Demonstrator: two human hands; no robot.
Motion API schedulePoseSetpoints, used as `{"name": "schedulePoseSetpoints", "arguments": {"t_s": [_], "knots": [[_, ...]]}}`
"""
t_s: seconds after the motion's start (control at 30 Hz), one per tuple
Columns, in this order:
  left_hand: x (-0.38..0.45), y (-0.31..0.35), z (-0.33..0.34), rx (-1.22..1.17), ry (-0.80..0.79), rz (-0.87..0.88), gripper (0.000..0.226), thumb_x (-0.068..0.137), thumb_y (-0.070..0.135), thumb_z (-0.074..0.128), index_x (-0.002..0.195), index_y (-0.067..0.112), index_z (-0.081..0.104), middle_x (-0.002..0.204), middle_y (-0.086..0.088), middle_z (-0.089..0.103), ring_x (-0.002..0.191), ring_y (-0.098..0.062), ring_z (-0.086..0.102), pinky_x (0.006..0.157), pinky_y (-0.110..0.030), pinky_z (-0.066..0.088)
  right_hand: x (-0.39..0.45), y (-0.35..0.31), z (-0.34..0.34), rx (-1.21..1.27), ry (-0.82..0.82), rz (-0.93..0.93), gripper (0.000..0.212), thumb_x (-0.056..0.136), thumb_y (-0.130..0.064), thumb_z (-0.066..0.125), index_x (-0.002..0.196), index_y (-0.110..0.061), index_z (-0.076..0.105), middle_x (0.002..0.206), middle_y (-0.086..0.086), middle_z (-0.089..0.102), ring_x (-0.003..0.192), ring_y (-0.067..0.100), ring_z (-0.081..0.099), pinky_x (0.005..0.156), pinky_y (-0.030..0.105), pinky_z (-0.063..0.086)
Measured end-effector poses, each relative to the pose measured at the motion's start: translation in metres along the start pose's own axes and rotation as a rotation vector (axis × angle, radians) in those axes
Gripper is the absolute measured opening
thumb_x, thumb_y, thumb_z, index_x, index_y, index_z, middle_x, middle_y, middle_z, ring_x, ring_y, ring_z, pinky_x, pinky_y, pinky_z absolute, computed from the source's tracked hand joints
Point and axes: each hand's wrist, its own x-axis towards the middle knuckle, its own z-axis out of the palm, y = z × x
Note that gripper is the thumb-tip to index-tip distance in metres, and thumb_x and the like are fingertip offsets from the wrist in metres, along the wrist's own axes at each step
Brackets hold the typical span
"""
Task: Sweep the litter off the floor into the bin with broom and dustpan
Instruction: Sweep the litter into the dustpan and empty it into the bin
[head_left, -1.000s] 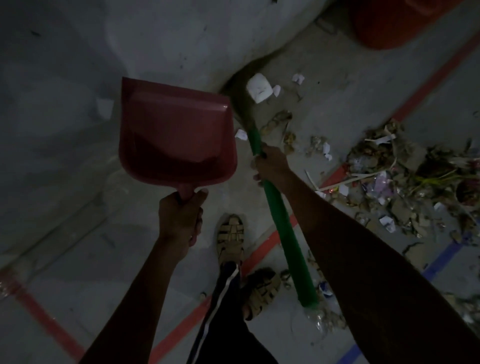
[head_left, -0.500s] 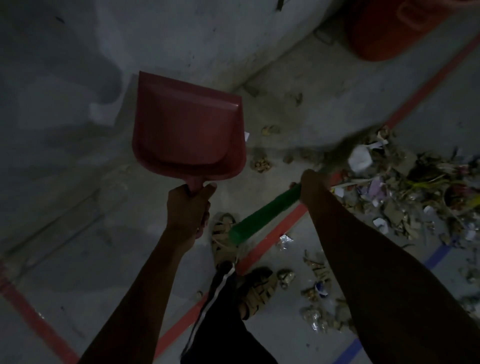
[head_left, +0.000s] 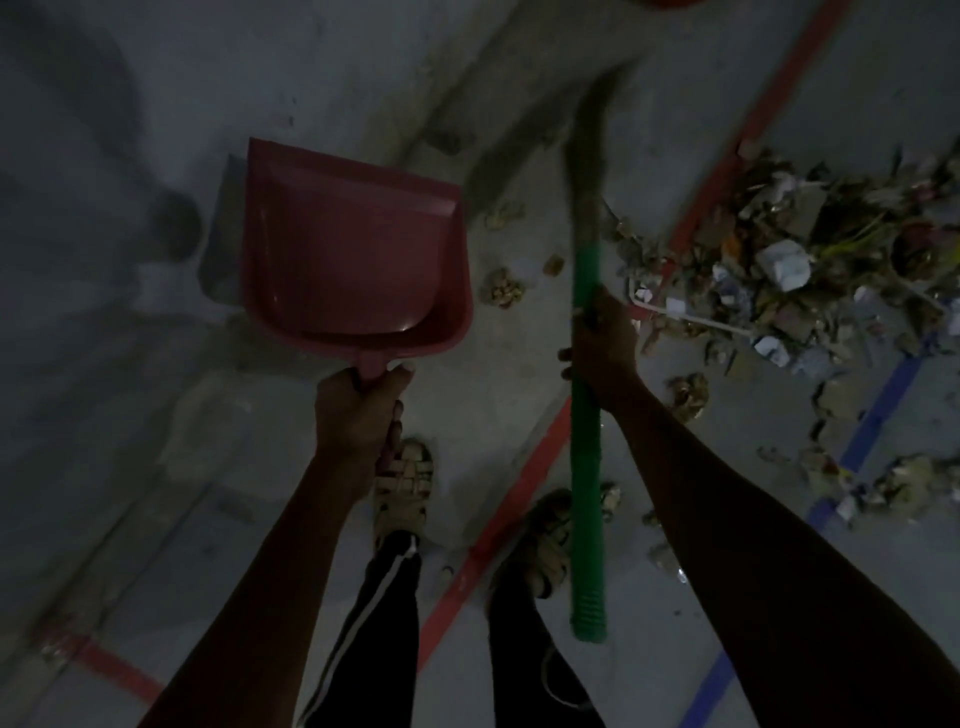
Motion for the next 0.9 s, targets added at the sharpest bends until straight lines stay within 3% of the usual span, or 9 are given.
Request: {"name": "schedulePoseSetpoints", "arguments": {"t_s": [0.17,0.27,0.43,0.53,0.63,0.77,0.83,0.9], "knots": [[0.007,0.001,-0.012,-0.015,0.005,-0.024,0.027,0.093,0.025,0.073,0.078,0.013,0.054,0.045,0.002,0.045,0.03,-0.01,0.036,0.04,-0.016,0.024,-0.012,0.001,0.03,-0.131,-0.247,-0.035,0.049,0.102,-0.013,0.046,0.15,-0.016,0.036,0.096,0.005,0.059,0.068,0.025,0.069,0.046,0.033,0.056],[0.008,0.0,-0.016,0.007,0.012,-0.021,0.031,0.093,0.027,0.073,0.073,0.014,0.052,0.048,-0.001,0.046,0.031,-0.01,0.037,0.037,-0.015,0.023,-0.011,0.011,0.042,-0.126,-0.297,0.122,0.049,0.102,-0.014,0.049,0.15,-0.017,0.038,0.101,0.009,0.061,0.068,0.024,0.07,0.044,0.027,0.054],[0.007,-0.006,-0.022,0.019,-0.003,-0.014,0.03,0.093,0.028,0.073,0.074,0.014,0.053,0.051,-0.003,0.047,0.032,-0.01,0.037,0.037,-0.015,0.022,-0.011,0.037,0.029,0.029,-0.05,0.38,0.043,0.103,-0.011,0.044,0.145,-0.015,0.042,0.094,0.006,0.057,0.068,0.021,0.064,0.049,0.028,0.055],[0.007,-0.01,-0.026,0.026,-0.004,-0.015,0.031,0.092,0.028,0.073,0.073,0.013,0.053,0.051,-0.005,0.047,0.033,-0.011,0.037,0.038,-0.015,0.023,-0.005,0.057,0.002,0.071,0.174,0.448,0.024,0.1,-0.009,0.048,0.121,-0.01,0.058,0.087,0.006,0.061,0.063,0.019,0.063,0.06,0.035,0.061],[0.006,-0.012,-0.03,0.012,-0.005,-0.012,0.031,0.093,0.026,0.073,0.074,0.011,0.053,0.052,-0.007,0.046,0.034,-0.014,0.037,0.038,-0.015,0.023,-0.006,0.069,-0.027,0.188,0.295,0.459,0.008,0.097,-0.004,0.049,0.104,-0.004,0.053,0.095,0.008,0.062,0.071,0.021,0.065,0.075,0.042,0.061],[0.004,-0.012,-0.035,0.017,-0.012,-0.012,0.031,0.093,0.026,0.072,0.076,0.01,0.052,0.053,-0.007,0.046,0.033,-0.013,0.037,0.039,-0.014,0.024,-0.013,0.068,-0.038,0.22,0.375,0.392,0.02,0.098,-0.009,0.045,0.117,-0.015,0.052,0.099,0.008,0.059,0.074,0.029,0.069,0.069,0.05,0.061],[0.004,-0.012,-0.038,0.011,-0.023,-0.002,0.033,0.094,0.026,0.071,0.074,0.011,0.051,0.052,-0.007,0.045,0.033,-0.013,0.037,0.038,-0.014,0.024,0.003,0.097,-0.029,0.075,0.387,0.235,0.018,0.089,-0.028,0.043,0.1,-0.038,0.054,0.101,0.007,0.063,0.078,0.031,0.07,0.067,0.054,0.06],[0.006,-0.01,-0.041,0.011,-0.042,0.011,0.034,0.094,0.027,0.07,0.072,0.012,0.049,0.051,-0.006,0.045,0.035,-0.013,0.037,0.038,-0.015,0.024,-0.001,0.094,-0.012,-0.058,0.337,0.117,0.015,0.08,-0.039,0.038,0.09,-0.042,0.049,0.102,0.006,0.063,0.078,0.027,0.068,0.063,0.048,0.061]]}}
